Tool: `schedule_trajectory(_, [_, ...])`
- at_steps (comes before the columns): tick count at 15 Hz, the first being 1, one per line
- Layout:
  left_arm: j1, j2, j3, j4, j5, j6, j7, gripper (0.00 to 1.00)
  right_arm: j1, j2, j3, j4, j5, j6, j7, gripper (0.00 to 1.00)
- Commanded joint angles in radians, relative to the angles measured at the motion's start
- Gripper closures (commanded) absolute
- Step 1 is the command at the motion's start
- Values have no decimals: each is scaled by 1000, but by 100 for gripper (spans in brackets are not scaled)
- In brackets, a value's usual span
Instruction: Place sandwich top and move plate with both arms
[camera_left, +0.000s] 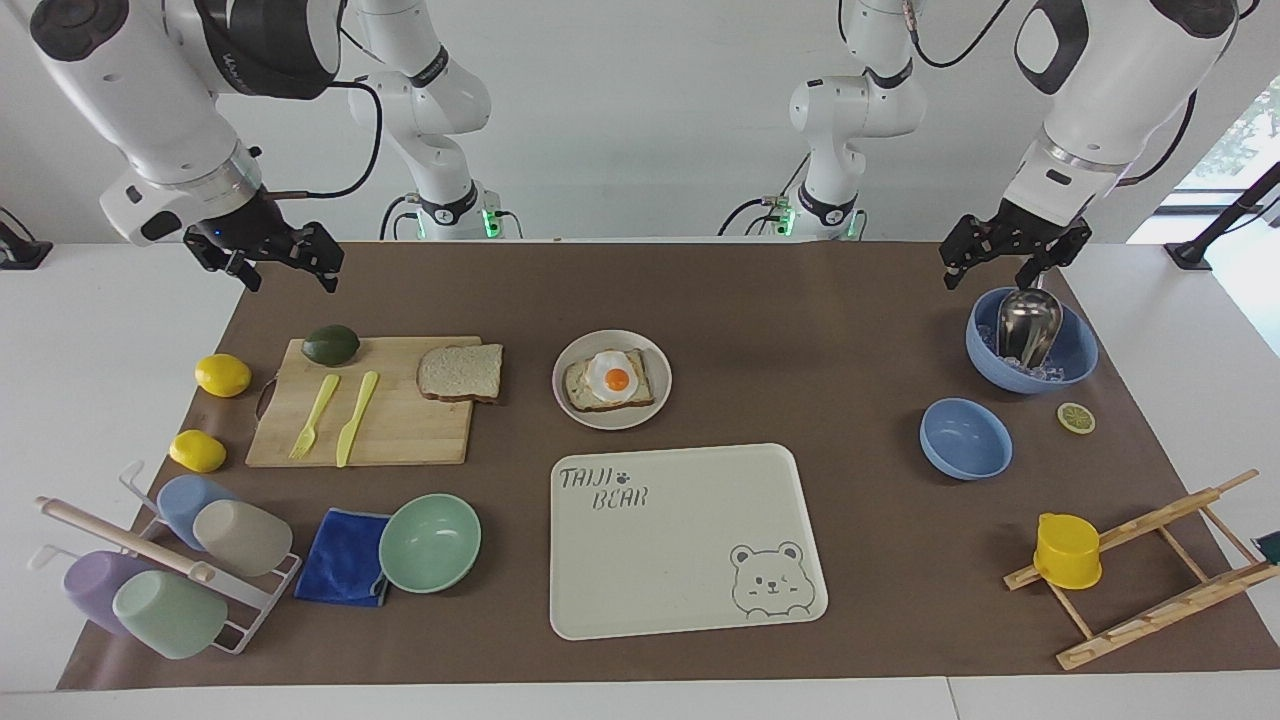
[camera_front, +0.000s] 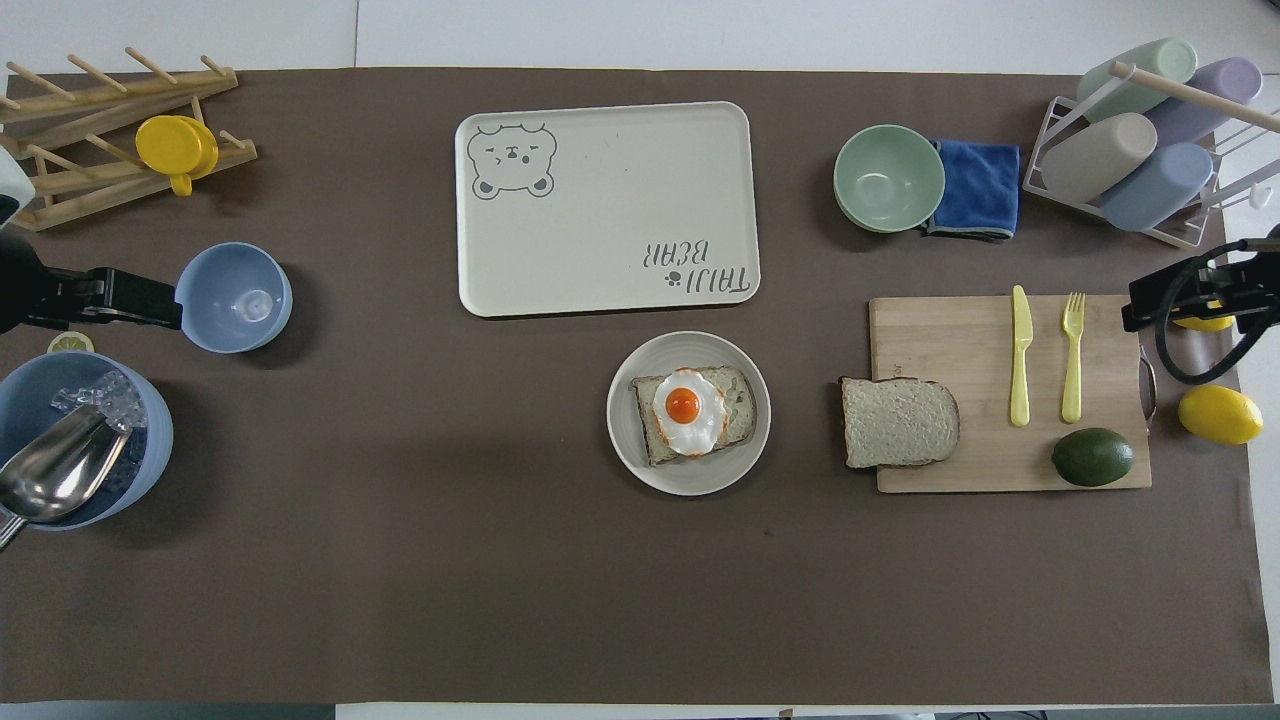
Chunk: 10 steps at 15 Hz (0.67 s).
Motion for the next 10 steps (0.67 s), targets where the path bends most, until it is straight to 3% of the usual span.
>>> schedule_trajectory(1, [8,-19,-4,-21,18,4,15,0,0,-2,3,3,-14,-14,-15,0])
schedule_trajectory(7, [8,-19,-4,-21,17,4,15,0,6,-35,6,-72,3,37,-33,0])
schedule_trajectory(10, [8,-19,-4,-21,17,4,15,0,148,-44,29,-130,-134,101,10,0])
